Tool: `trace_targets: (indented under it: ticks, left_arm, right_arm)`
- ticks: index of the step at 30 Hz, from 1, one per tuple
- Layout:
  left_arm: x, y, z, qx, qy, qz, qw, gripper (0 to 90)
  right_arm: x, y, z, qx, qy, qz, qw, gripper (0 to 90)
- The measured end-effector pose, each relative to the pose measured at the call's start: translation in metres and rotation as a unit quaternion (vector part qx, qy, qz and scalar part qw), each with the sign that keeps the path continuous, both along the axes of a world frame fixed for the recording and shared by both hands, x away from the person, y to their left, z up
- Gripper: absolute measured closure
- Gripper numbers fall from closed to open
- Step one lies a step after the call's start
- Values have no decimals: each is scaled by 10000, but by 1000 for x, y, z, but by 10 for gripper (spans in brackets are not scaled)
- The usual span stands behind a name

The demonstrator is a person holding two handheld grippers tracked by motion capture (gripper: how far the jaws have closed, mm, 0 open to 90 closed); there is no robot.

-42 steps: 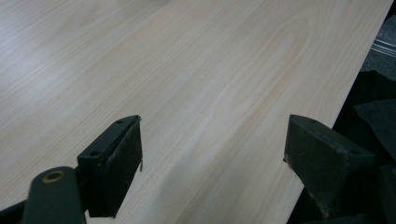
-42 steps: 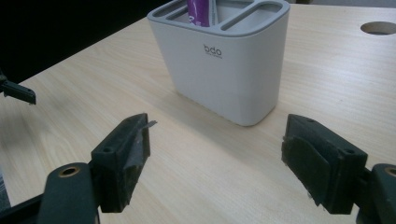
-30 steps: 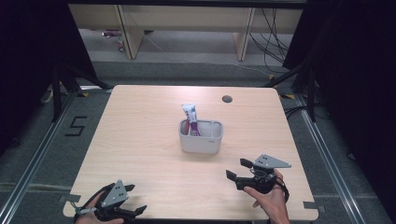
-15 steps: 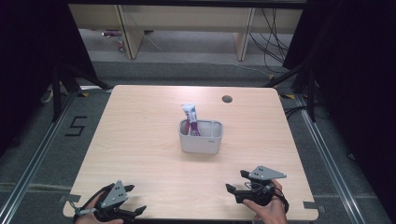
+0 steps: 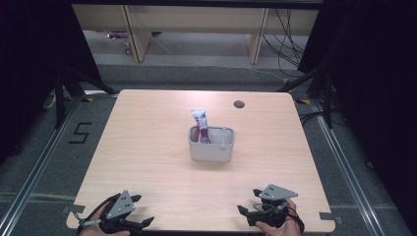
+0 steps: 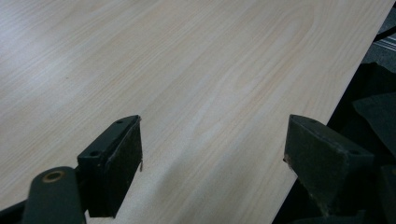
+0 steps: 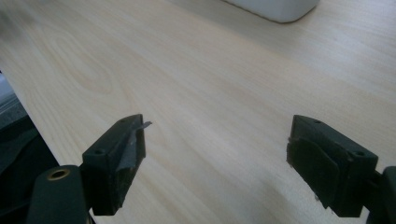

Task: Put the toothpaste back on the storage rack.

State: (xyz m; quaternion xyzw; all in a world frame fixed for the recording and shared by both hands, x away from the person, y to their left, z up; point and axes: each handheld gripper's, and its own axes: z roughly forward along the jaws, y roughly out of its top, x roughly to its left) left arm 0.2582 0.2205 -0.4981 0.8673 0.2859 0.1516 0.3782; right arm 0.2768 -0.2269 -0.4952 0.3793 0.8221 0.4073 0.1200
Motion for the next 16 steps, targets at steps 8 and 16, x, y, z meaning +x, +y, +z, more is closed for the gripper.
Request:
trace_targets:
  ticks: [8, 16]
  left_arm:
    - [0, 0, 0, 23, 37, -23, 10000, 187]
    - [0, 0, -1, -37, 52, 12, 10000, 187]
  right_arm:
    - [-10, -8, -2, -5, 67, -63, 10000, 197]
    - [-16, -14, -1, 3, -44, -229, 9997, 198]
